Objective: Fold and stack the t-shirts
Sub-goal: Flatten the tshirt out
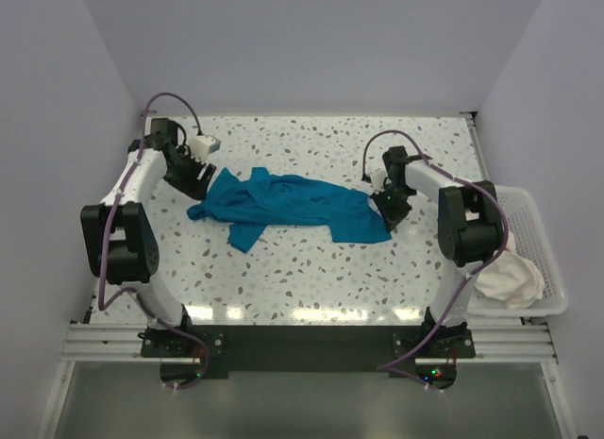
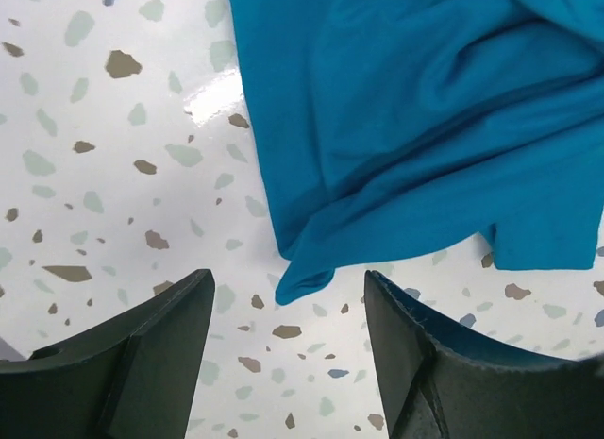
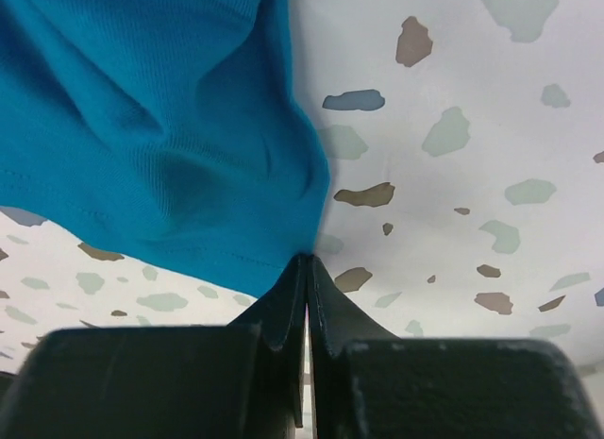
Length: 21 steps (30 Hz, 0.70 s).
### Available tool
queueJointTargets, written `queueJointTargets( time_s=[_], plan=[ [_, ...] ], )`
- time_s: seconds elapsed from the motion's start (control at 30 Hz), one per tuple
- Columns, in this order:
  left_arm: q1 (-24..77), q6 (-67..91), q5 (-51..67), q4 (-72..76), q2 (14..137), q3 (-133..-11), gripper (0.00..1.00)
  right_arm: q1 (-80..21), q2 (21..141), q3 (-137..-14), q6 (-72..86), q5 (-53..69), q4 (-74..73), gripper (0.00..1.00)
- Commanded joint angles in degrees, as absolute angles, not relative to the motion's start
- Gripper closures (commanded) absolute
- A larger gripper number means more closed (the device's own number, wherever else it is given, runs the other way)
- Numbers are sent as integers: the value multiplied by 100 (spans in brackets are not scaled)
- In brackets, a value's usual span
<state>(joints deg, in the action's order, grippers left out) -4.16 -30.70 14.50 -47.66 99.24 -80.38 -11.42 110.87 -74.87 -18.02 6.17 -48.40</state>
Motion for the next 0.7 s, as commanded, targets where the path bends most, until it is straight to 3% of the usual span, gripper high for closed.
queueJointTargets(
  time_s=[0.0,0.2,0.53,0.67],
  plan=[
    [-404,-3331,1362,-4949,10274,-8174,30,-1020,11259,-7593,-1732,1168,-5009,100],
    [-404,-3217,1757,-4632,10721,-8638,29,-712,10890,-7822,-1898,1599,-5361,100],
    [-141,-2646,2698,-4861,12532,-11283,30,-677,10767,-7875,-1846,1977,-5616,100],
    [104,-2523,2681,-4667,12770,-11364,30,-686,10767,-7936,-1793,2013,-5634,100]
  ],
)
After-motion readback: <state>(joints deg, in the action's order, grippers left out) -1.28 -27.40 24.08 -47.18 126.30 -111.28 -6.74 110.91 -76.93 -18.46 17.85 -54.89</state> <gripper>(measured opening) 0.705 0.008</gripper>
